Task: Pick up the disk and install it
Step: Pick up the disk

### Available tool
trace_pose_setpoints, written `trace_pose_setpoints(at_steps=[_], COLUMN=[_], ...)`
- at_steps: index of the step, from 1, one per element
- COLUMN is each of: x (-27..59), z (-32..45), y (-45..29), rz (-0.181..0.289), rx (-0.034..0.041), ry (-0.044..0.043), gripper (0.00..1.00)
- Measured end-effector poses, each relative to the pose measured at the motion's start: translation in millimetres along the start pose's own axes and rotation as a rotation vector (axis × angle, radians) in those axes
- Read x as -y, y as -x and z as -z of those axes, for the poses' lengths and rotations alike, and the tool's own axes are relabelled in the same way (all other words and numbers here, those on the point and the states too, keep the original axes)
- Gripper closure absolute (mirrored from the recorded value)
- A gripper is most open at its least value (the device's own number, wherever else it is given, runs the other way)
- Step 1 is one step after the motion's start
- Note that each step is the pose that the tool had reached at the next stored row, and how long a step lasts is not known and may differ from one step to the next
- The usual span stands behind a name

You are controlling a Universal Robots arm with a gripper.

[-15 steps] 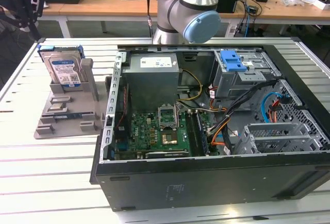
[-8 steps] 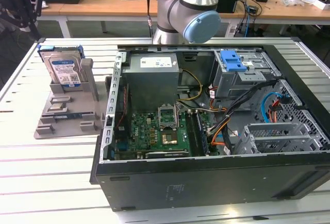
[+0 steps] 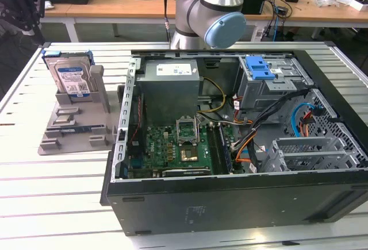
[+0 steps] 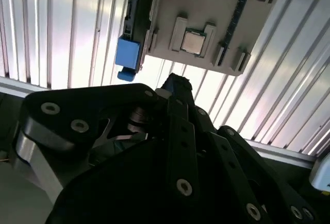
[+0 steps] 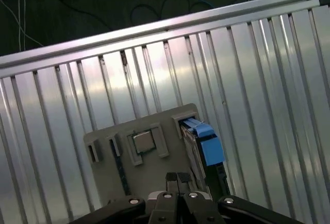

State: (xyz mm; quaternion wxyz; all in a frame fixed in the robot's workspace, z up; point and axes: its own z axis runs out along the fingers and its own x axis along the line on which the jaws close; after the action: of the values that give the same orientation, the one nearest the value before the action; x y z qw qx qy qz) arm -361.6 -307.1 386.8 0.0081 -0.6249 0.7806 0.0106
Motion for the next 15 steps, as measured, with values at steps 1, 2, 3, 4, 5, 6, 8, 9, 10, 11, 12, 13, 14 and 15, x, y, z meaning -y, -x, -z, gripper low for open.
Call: trace_pose_setpoints(at_steps=[1,2,3,4,5,6,8,9,10,11,12,13,14,15], x=[0.0,0.0,0.0,0.0,0.0,0.0,0.0,0.0,0.0,0.0,0.0,0.0,0.0,0.0], z=[0.0,0.0,0.0,0.0,0.0,0.0,0.0,0.0,0.0,0.0,0.0,0.0,0.0,0.0], y=[0.0,0.0,0.0,0.0,0.0,0.0,0.0,0.0,0.0,0.0,0.0,0.0,0.0,0.0], rz=[0.01,0.03,0.043,0.053,0.063,0.071,0.098,0.105,0.118,0.131,0.139,0.147,0.162,0.174], rx=[-0.0001,-0.0003,-0.0003,-0.0004,-0.0004,-0.0005,-0.0006,-0.0007,-0.0008,-0.0009,-0.001,-0.001,-0.0011,-0.0011], ry=[0.0003,0.0008,0.0011,0.0014,0.0017,0.0019,0.0025,0.0027,0.0031,0.0034,0.0036,0.0038,0.0042,0.0045], gripper=[0.89,0.89,0.89,0.89,0.89,0.89,0.89,0.89,0.89,0.89,0.89,0.89,0.89,0.89])
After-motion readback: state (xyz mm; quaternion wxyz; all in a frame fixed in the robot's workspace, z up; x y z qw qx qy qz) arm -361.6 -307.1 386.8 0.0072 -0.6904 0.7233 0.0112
